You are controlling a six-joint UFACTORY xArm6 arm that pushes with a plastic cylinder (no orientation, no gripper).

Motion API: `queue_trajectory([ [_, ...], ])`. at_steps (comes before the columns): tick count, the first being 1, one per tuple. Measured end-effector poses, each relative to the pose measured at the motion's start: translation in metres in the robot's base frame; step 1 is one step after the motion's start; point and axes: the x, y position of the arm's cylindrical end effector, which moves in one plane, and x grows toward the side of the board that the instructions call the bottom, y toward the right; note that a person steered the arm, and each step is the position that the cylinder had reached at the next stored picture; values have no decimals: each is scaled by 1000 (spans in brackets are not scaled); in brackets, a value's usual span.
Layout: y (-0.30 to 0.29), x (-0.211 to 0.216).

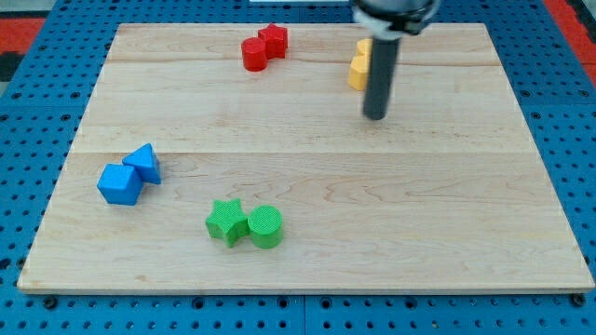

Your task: Move the hexagon to the right of the cube

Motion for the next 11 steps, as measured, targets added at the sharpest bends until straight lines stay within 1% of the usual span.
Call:
queue_trajectory([
  [1,44,-48],
  [2,59,-93],
  [3,39,-115],
  [4,10,-103],
  [5,-35,-53],
  [7,-151,-3],
  [9,-228,82],
  [10,-272,104],
  [11,-236,110],
])
